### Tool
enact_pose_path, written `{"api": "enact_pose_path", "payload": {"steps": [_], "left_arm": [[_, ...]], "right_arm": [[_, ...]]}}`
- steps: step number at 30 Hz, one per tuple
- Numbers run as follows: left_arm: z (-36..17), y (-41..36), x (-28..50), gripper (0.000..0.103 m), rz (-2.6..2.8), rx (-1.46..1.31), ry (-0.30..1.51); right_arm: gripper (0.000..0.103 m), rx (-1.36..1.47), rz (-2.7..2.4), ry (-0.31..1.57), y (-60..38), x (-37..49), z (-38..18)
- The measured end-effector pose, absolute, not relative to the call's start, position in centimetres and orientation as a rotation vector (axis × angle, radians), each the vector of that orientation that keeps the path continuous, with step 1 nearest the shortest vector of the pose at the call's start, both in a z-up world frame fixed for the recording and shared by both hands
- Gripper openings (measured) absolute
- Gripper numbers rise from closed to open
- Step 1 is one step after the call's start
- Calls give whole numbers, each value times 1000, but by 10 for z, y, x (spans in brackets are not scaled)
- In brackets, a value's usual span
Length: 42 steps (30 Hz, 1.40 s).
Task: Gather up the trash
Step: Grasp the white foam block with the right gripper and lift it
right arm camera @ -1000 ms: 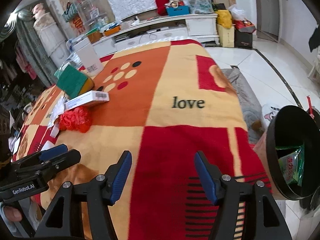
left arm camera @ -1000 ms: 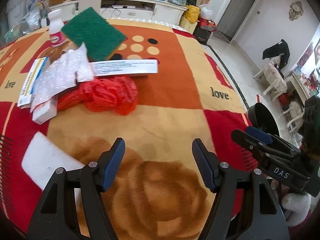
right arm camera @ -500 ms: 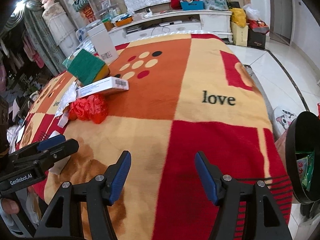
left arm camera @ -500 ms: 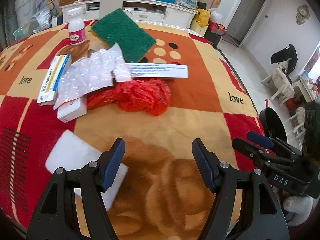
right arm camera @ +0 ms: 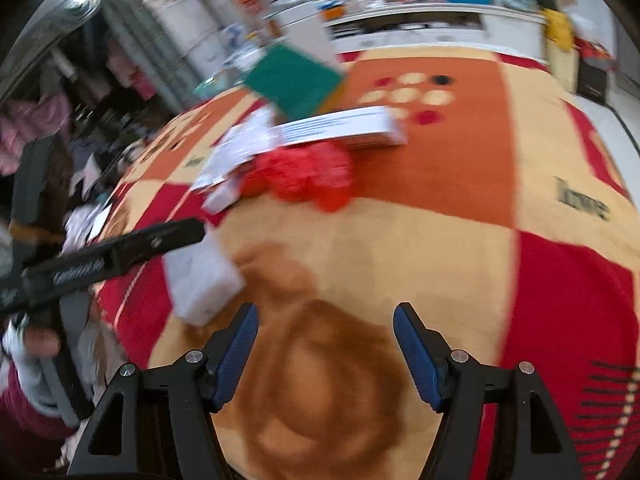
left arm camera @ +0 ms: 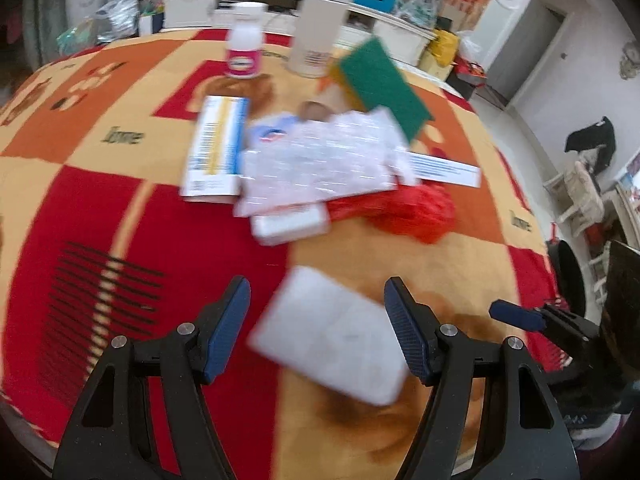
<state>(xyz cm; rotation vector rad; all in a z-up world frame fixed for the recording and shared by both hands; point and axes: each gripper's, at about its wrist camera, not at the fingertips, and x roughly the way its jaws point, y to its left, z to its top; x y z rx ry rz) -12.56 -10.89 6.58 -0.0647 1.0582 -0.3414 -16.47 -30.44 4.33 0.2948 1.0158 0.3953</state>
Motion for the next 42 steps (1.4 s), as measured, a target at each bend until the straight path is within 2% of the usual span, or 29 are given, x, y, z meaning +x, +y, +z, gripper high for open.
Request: {"api": "enact_pose_path", "payload": {"steps": [9,14,20,22,23,24,32,42], "left_arm": [[67,-53,-116,69,-262,-97,1047],[68,-37,-109,69,-273,-131,1048],[72,-40,-100,69,-359,-140,1038],[72,-46,-96,69,-398,-133,1035],[73,-49,-94,69,-416,-129,1035],[73,-53,-91,69,-436,-126,1032],[78,-93,-71,71,-565,-85,979],[68,-141,-52,71,-696,240,913]], "right_arm": [[69,162,549,1022,-234,-139,52],[82,52,615,1011,-202,-128,57],[82,-39,634,1053,-174,-113,39],[79,-53,614,1077,-172,-111,27],[67,-67,585,1064,-173,-112,25],[62,-65,580,1043,-176,-114,27],[60,47,414,1018,-246,-128,37],[62,136,309,1072,-289,-135,18]]}}
